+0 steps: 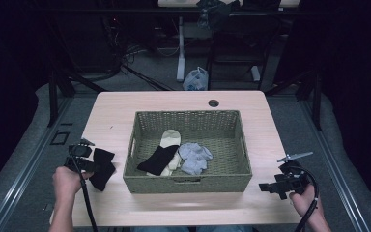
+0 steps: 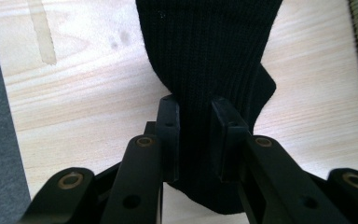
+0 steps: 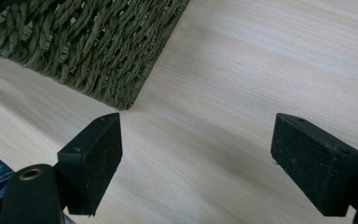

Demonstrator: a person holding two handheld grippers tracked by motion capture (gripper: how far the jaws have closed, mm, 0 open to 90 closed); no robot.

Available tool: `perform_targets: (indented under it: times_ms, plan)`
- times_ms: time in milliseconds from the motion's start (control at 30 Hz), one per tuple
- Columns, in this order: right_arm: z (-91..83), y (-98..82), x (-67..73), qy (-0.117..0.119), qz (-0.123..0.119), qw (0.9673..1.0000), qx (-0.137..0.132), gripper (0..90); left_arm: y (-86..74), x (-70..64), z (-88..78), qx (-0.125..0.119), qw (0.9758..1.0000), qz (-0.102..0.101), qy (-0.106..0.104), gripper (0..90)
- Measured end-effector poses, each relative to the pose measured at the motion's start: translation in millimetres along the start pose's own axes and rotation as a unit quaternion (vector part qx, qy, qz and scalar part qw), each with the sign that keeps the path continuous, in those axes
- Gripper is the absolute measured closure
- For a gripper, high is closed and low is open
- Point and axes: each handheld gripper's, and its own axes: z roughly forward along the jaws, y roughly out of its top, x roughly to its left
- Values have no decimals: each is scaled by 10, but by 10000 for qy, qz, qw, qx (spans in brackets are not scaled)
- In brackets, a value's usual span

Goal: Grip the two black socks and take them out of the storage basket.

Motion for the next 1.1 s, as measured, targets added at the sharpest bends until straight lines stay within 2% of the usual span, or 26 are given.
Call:
perform_targets:
  times_ms: [200, 233, 267, 300, 333, 367, 400, 500, 567, 667, 700, 767, 800, 867, 1000, 1100]
  plan:
    - [1, 1, 1, 0, -1, 10000, 0, 163, -3, 22, 66, 168, 9998, -56, -94, 724]
    - [1, 1, 0, -2, -4, 10000, 0, 163, -3, 27, 68, 163, 9998, -59, -88, 610]
    - [0, 1, 0, 2, 1, 10000, -2, 163, -2, 44, 61, 196, 9995, -106, -230, 538]
    - [-1, 1, -1, 0, 2, 10000, -3, 163, -3, 47, 47, 172, 9994, -127, -264, 493]
    - [-3, 1, -2, 1, 7, 10000, 1, 163, -3, 46, 26, 157, 9994, -161, -251, 406]
    - [-2, 1, -4, -3, 14, 10000, 2, 163, -3, 46, 26, 157, 9994, -161, -251, 350]
    - [-2, 1, -4, -3, 14, 10000, 2, 163, 0, 50, -16, 129, 9994, -179, -273, 350]
    - [-3, 0, -4, -6, 9, 10000, -1, 162, 15, 37, -197, -170, 9995, -175, -208, 159]
    - [-3, -3, -3, -18, 23, 10000, -23, 162, 28, 6, -318, -400, 9989, -167, -194, 143]
    - [-4, 0, -3, -17, 14, 10000, 4, 162, 64, -54, -485, -625, 9979, -86, -159, 97]
    - [-4, 0, -3, -17, 14, 10000, 4, 162, 64, -54, -485, -625, 9979, -86, -159, 81]
    - [-4, 0, 0, -15, 14, 10000, -1, 162, 117, -154, -657, -806, 9966, 55, -147, 53]
    - [-4, 0, 0, -15, 14, 10000, -1, 162, 117, -154, -657, -806, 9966, 55, -147, 43]
    - [-3, 2, 3, -14, 8, 10000, 7, 162, 153, -241, -755, -913, 9955, 165, -182, 34]
    - [-6, 0, 1, -16, 7, 10000, -4, 162, 240, -429, -899, -993, 9937, 472, -204, 7]
    - [-4, 2, 2, -9, 10, 10000, 4, 163, 334, -570, -979, -1083, 9915, 665, -270, 4]
